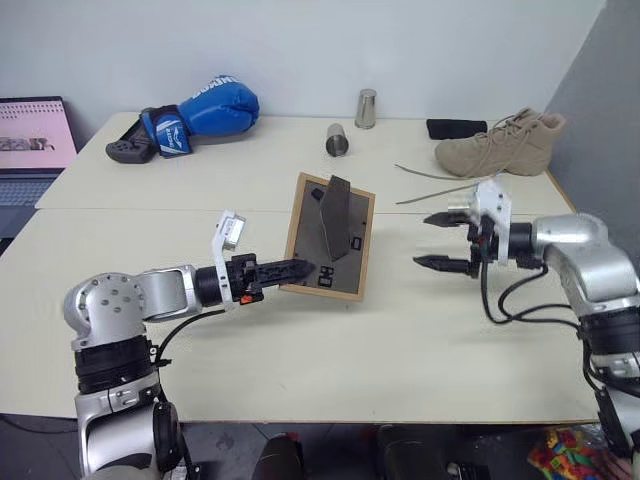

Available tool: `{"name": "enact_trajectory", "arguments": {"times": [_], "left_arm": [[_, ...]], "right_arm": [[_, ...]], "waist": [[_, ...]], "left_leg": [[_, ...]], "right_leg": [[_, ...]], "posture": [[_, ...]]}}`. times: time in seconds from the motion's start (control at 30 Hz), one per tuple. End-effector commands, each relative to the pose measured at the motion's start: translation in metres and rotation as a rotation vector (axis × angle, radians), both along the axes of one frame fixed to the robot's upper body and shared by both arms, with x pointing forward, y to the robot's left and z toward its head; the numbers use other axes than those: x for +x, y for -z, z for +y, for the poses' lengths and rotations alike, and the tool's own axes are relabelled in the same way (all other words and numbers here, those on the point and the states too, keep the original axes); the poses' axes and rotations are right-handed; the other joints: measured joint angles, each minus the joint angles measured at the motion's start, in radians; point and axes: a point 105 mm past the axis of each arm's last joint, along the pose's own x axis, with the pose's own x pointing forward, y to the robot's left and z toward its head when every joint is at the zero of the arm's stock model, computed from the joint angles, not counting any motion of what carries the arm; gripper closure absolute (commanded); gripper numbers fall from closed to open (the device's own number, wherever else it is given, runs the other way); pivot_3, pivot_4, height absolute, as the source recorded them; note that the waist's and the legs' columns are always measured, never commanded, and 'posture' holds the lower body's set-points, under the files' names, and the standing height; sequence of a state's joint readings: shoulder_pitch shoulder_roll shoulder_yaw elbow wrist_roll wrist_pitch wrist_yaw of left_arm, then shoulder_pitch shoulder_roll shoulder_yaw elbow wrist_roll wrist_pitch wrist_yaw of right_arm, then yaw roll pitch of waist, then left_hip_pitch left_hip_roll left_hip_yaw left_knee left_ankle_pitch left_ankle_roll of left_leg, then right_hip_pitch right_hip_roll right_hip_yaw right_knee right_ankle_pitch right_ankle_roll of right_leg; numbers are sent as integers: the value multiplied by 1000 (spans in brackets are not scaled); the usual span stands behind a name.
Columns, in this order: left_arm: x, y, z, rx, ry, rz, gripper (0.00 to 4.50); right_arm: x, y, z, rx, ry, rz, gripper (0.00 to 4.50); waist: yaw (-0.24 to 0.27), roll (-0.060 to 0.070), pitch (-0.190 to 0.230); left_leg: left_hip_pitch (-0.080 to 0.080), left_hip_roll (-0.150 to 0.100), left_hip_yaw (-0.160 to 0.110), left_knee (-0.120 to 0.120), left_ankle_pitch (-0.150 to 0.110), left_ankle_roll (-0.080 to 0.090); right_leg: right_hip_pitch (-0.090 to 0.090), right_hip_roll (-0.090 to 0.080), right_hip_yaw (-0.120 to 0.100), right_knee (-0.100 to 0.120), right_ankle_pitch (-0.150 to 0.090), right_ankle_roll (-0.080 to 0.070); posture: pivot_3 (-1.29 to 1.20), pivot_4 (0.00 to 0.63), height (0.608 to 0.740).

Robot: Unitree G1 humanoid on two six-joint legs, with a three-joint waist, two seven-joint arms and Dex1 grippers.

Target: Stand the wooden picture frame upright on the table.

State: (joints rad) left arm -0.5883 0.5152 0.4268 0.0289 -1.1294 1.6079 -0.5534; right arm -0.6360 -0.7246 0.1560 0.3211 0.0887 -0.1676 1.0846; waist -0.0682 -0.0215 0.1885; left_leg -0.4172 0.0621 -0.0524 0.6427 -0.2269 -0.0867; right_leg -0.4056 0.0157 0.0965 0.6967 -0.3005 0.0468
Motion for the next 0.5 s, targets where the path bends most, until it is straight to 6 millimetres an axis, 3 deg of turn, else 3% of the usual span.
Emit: {"name": "enact_trajectory", "arguments": {"times": [0.03, 0.23, 0.5], "left_arm": [[-4, -13, -1, -114, 43, 15, 3203], [-18, -2, -16, -146, 106, 94, 3203], [-24, -3, -25, -200, 49, 133, 3203]], "right_arm": [[1, -21, 20, -134, -148, -546, 36], [-2, -32, 47, -143, -278, -906, 36], [-4, -33, 76, -105, -370, -1069, 36]], "waist": [[-7, 1, 1], [-11, 1, 0], [-3, 1, 0]], "left_leg": [[0, 0, 0, 0, 0, 0], [1, 0, 0, 0, 2, -4], [2, -1, 0, 1, 3, -5]], "right_leg": [[0, 0, 1, 1, 1, -2], [0, -1, 0, 2, 2, -4], [0, -2, 1, 3, 2, -4]], "posture": [[0, 150, 740], [0, 150, 740], [0, 150, 740]]}}
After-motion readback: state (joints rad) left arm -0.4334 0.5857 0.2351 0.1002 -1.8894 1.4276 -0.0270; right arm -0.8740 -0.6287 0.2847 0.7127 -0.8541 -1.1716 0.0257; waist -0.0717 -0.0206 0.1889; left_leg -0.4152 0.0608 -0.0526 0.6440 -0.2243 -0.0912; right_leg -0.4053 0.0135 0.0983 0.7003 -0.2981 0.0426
